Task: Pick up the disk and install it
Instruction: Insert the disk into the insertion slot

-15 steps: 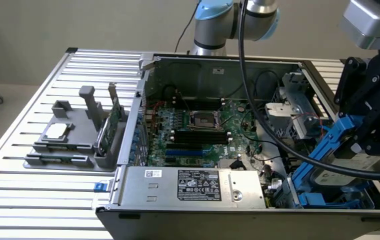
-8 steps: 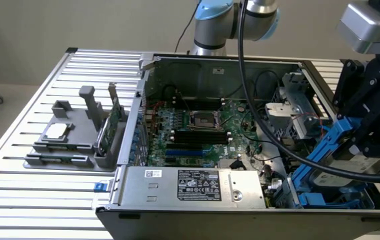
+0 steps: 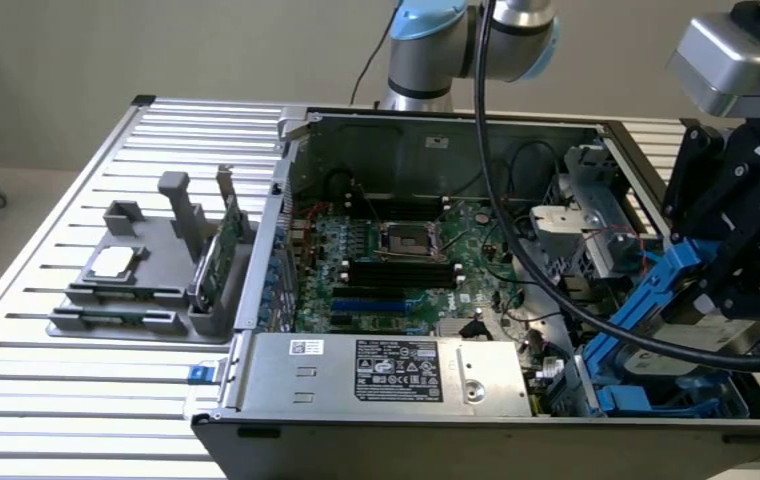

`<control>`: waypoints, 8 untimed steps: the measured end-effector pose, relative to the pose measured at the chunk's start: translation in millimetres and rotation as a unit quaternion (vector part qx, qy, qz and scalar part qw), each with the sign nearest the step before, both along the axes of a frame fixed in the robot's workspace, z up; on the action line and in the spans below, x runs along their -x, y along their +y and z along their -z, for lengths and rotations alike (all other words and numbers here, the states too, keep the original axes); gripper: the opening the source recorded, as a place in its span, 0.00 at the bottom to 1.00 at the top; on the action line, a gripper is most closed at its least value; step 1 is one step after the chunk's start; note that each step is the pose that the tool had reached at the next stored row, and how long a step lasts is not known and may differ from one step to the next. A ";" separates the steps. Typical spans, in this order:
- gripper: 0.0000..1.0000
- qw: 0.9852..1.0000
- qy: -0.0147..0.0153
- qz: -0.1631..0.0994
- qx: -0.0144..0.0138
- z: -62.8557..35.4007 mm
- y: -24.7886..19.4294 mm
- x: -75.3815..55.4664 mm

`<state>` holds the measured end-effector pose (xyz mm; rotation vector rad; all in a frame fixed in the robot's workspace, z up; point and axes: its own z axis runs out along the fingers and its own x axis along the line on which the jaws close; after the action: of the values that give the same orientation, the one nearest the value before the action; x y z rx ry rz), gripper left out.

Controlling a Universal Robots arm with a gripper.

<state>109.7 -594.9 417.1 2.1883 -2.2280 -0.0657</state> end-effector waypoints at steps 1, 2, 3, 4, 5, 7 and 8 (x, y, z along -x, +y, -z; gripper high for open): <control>0.33 1.000 0.000 0.000 0.000 0.1 0.0 0.0; 0.33 1.000 0.000 0.000 0.000 0.4 0.0 0.0; 0.33 1.000 0.000 0.000 0.000 0.8 0.1 0.0; 0.33 1.000 0.000 0.000 0.000 1.1 0.0 0.0; 0.33 1.000 0.000 0.000 0.000 1.1 0.0 0.0; 0.33 1.000 0.000 0.000 0.000 1.6 0.0 0.0; 0.33 1.000 0.000 0.000 0.000 1.8 0.0 0.0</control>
<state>109.7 -594.8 415.3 2.1881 -2.2278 -0.0664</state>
